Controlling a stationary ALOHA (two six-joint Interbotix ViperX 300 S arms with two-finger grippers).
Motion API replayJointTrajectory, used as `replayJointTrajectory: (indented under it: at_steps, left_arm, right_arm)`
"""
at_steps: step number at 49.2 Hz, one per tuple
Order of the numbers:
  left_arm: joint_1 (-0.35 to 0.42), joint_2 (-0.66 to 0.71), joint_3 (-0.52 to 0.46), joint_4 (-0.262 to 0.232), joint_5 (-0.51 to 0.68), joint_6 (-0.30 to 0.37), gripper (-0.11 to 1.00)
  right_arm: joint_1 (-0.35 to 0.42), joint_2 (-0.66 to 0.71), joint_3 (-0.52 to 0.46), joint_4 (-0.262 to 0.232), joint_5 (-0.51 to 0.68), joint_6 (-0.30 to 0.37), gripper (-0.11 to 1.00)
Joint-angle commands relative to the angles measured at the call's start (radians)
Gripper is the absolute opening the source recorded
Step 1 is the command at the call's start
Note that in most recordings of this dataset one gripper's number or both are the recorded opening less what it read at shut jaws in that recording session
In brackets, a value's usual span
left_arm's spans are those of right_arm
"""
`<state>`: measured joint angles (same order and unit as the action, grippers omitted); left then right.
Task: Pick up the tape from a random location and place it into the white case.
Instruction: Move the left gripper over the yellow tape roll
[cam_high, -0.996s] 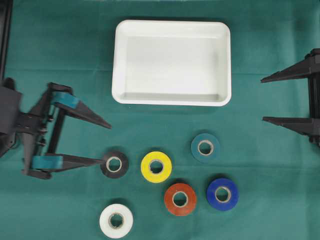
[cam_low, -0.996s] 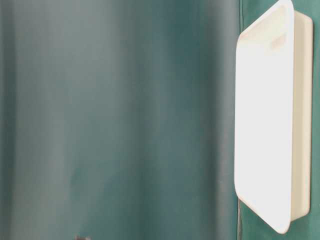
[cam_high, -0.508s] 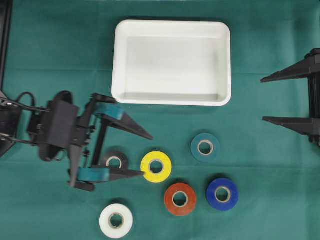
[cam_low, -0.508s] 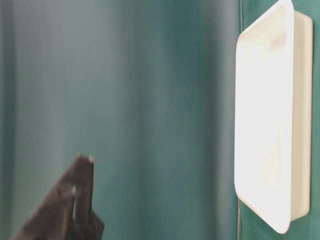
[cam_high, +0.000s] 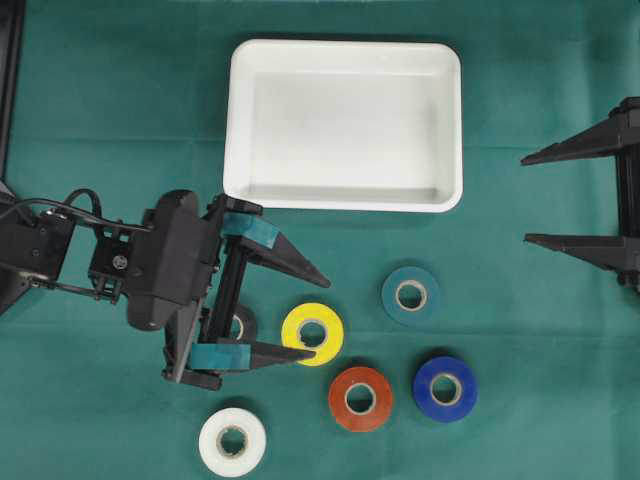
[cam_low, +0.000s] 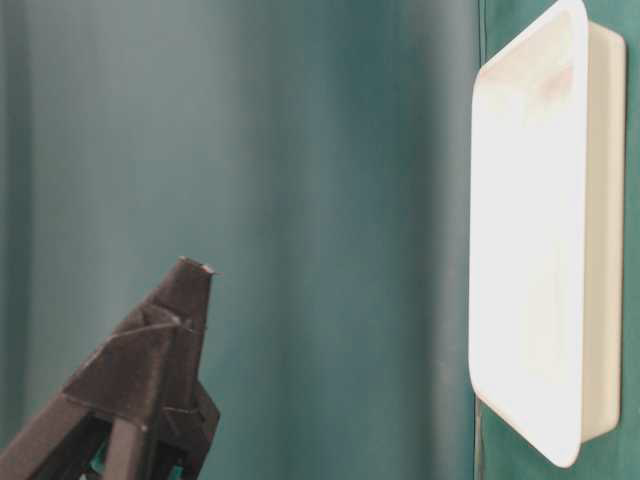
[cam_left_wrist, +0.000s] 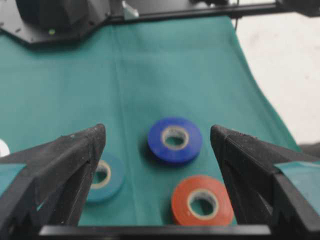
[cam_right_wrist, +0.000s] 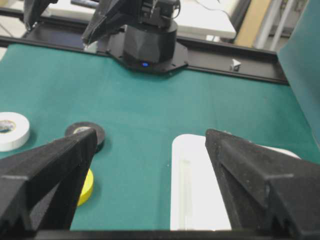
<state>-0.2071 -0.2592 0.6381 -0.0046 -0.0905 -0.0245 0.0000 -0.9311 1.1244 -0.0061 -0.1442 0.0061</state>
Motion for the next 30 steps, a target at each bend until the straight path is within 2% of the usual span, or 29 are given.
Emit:
replayJointTrajectory:
  at_steps: [1,19,30]
  left_arm:
    - [-0.002,0.002,-0.054,-0.003,0.075,-0.012,0.93]
    - [-0.005,0.141,-0.293,-0.003,0.623,-0.06,0.93]
    - [-0.008,0.215,-0.414,0.0,0.857,-0.06,0.93]
  right_arm:
    - [-0.002,0.008,-0.026,-0.002,0.003,0.0,0.9]
    - [-0.002,0.008,-0.025,0.0,0.011,0.002,0.9]
    - [-0.002,0.008,-0.025,0.0,0.015,0.002,0.9]
